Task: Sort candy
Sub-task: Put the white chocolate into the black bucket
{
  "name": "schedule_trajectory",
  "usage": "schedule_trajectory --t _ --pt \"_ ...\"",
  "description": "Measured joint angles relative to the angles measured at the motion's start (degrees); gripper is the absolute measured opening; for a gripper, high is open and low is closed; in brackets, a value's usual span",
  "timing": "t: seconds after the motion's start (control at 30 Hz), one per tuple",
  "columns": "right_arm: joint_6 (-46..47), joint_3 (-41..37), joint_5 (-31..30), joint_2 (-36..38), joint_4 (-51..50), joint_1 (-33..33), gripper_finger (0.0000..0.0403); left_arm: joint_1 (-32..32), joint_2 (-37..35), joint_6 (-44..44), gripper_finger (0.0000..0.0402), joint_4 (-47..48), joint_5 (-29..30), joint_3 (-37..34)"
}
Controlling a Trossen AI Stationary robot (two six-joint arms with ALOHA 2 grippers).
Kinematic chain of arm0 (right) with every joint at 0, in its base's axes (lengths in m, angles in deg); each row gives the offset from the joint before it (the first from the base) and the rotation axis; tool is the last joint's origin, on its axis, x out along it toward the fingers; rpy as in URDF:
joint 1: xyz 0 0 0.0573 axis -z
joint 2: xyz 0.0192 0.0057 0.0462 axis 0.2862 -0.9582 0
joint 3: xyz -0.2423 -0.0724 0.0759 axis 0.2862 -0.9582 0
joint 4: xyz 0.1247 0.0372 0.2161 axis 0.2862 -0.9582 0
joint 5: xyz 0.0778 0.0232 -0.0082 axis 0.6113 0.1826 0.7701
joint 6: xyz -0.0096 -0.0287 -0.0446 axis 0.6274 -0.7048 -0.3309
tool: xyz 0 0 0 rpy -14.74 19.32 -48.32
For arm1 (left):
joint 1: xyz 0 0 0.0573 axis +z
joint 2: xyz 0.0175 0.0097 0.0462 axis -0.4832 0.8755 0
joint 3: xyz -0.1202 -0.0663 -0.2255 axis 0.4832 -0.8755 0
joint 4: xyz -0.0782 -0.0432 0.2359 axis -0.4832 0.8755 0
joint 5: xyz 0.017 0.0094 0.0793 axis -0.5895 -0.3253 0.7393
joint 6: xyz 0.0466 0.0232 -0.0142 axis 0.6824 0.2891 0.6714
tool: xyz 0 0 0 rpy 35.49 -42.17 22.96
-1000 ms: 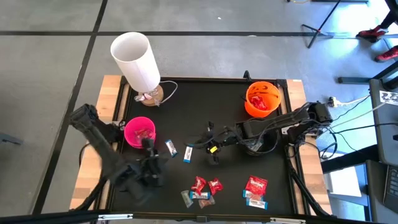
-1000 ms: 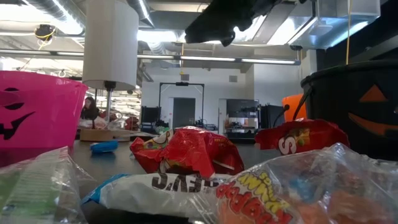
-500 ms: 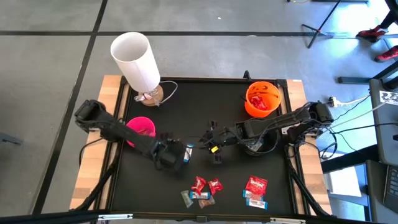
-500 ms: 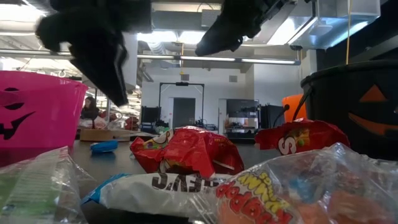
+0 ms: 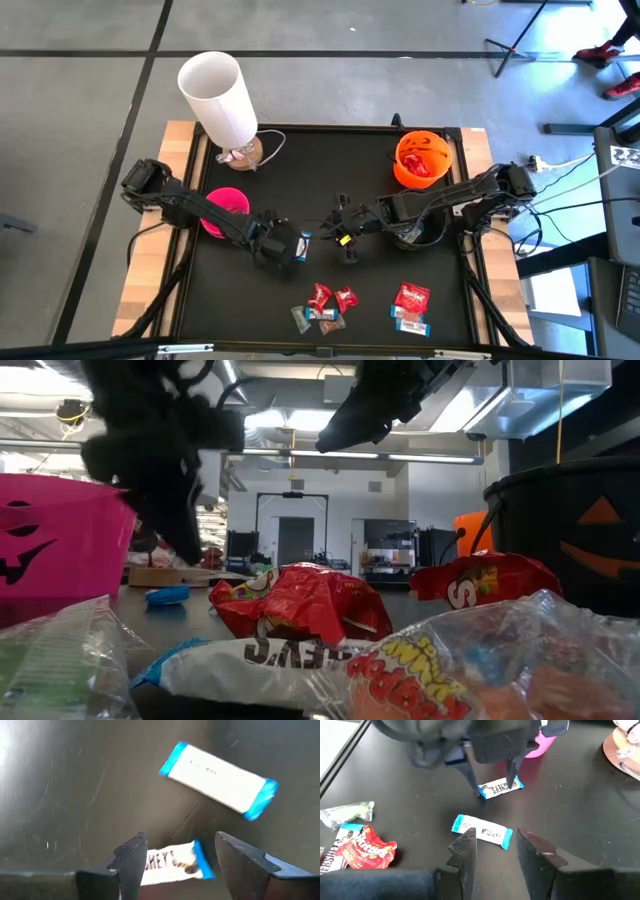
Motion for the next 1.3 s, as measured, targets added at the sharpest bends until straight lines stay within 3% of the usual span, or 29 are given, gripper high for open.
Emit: schedule_trajectory --t 0.4,0.87,1.03,1.3 --pt "0.00 -0.01 0.00 0.00 0.02 0.00 0.0134 -1.69 0.07 -3.44 0.0217 -8.75 -0.45 -5.31" --pt "0.02 -0.01 -0.02 0.00 0.03 0.00 0.0134 -1.68 5.03 -4.62 0.0209 -8.63 -0.02 -5.38" --pt "0.03 0.00 -0.02 0.00 0.02 0.00 0.0134 -1.75 5.01 -4.48 0.0160 -8.81 -0.08 -5.38" --pt "0.01 -0.01 -0.02 -0.02 0.02 0.00 0.0134 -2.27 5.27 0.41 0.0020 -7.63 -0.24 -2.64"
